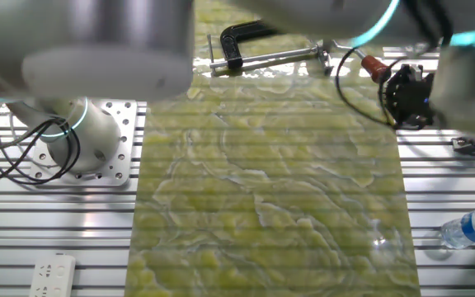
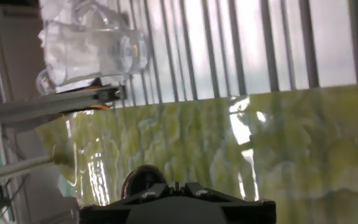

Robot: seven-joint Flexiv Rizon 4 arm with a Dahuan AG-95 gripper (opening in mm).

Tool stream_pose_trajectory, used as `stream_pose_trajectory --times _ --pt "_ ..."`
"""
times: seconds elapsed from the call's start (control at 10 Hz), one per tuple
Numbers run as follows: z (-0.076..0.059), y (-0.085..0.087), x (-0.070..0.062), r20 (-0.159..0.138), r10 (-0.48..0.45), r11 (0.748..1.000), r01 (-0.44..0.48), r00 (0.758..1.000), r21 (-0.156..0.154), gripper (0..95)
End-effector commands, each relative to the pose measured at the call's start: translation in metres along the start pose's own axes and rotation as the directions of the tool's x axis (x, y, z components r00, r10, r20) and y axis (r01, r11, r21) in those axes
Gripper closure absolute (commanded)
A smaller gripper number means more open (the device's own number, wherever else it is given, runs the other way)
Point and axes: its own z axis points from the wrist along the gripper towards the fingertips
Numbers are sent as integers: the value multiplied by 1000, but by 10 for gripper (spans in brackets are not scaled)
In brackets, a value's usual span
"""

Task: Pull up the lever

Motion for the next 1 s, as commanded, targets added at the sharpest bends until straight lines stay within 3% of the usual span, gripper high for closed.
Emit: stream_pose_trajectory --times 0.1,0.2,0.3,0.4,0.5,0.6,0.8,1.0 --pt "-3 -4 1 8 -147 963 142 989 231 950" --pt "-5 -6 1 50 -189 942 166 981 293 950" --pt "-5 -6 1 92 -212 933 174 973 314 950" --pt "-6 -5 1 150 -275 901 200 950 386 950" --pt "-6 -4 1 165 -305 882 213 938 421 950" --pt "-7 -3 2 158 -312 873 217 937 437 950" --pt "-9 -5 3 101 -272 876 203 957 437 950" --pt "-11 -9 5 102 -266 878 197 958 437 950"
